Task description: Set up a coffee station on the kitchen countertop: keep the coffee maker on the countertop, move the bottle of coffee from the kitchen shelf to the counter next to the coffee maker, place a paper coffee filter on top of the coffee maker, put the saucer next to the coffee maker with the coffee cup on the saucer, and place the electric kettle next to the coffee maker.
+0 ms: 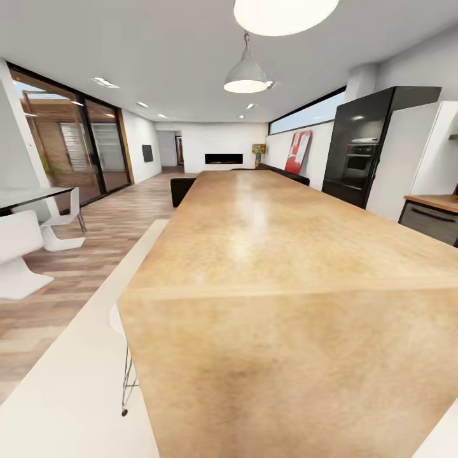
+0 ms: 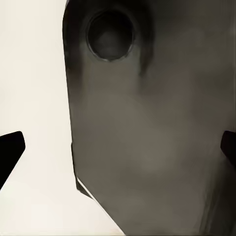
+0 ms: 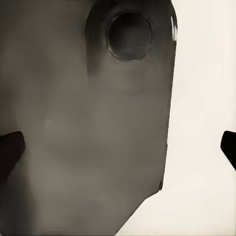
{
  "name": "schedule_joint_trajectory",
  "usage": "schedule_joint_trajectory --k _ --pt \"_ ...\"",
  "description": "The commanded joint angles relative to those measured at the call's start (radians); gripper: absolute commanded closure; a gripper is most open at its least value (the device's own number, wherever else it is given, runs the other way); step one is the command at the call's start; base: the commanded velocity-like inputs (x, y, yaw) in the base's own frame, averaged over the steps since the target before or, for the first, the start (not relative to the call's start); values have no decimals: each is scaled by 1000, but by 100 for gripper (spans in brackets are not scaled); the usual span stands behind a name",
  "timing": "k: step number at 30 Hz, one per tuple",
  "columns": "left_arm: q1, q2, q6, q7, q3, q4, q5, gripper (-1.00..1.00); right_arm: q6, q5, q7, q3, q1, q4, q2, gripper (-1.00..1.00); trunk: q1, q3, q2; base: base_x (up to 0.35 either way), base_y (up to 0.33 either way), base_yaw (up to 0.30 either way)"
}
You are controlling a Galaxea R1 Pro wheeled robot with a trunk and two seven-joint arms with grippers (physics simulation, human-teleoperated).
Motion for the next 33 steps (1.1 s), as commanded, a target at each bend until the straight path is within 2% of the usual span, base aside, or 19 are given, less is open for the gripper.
schedule_joint_trajectory --k 1,3,15,26,33 --pt "0 0 0 0 0 0 0 -100 0 0 0 0 0 0 0 -100 0 0 0 0 0 0" --pt "4 11 11 -5 -11 12 -11 -100 -1 7 3 6 -3 -8 8 -100 0 0 0 0 0 0" --pt "5 4 17 -3 3 -5 2 -100 -3 1 3 -3 -4 -64 70 -100 0 0 0 0 0 0" --pt "2 3 15 -3 3 -27 3 -100 -4 1 2 -4 -4 -71 71 -100 0 0 0 0 0 -11" --pt "0 3 14 -3 3 -33 3 -100 -8 0 3 -4 -4 -72 71 -100 0 0 0 0 0 -238"
